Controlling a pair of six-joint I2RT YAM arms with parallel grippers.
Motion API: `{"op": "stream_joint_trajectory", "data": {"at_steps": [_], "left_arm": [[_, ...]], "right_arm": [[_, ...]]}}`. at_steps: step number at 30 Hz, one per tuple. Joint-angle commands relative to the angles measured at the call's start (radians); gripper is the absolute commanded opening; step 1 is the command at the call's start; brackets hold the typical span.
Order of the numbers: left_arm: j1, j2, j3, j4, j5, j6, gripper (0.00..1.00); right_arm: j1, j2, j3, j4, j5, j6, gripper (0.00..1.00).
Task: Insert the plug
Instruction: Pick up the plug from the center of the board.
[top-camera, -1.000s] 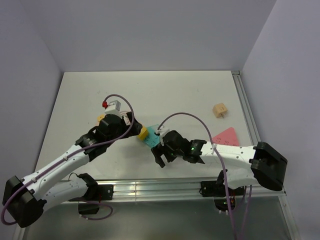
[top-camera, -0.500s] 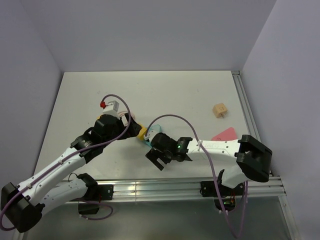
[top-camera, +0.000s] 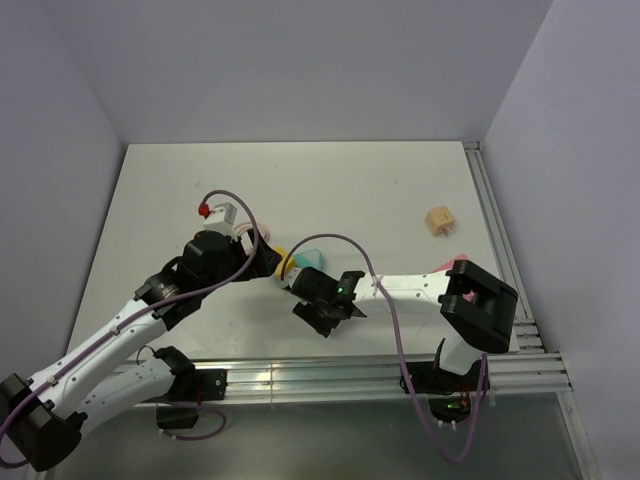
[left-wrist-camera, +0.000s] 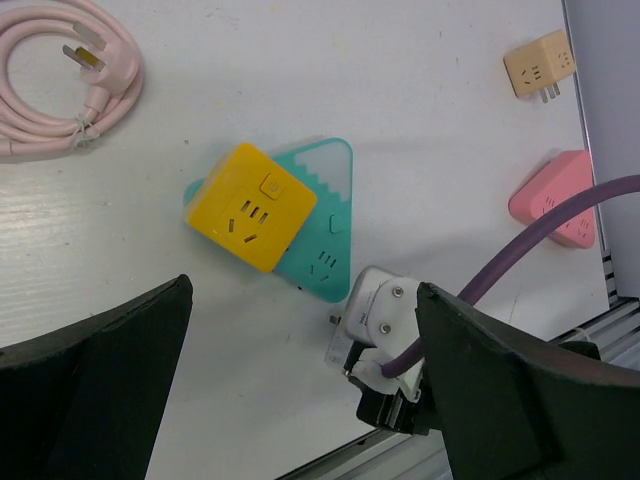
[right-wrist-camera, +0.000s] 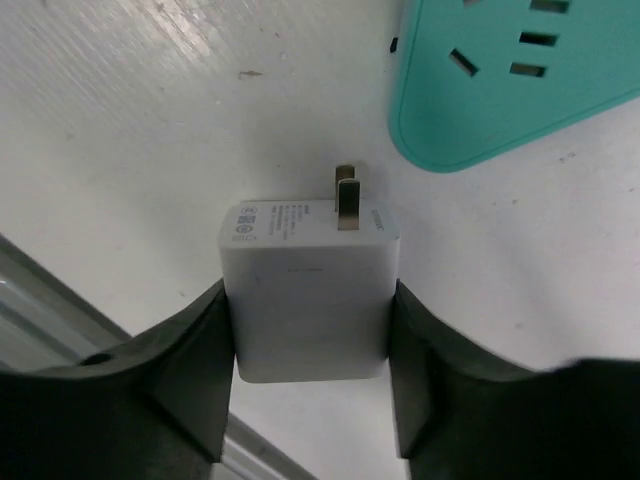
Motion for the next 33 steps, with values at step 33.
{"op": "stream_joint_trajectory", "data": {"at_steps": [33], "left_arm": [[0.006, -0.056, 0.006, 0.007, 0.158, -0.28, 0.99]], "right_arm": [[-0.113, -0.281, 0.114, 0.243, -0.024, 0.214, 0.16]]}}
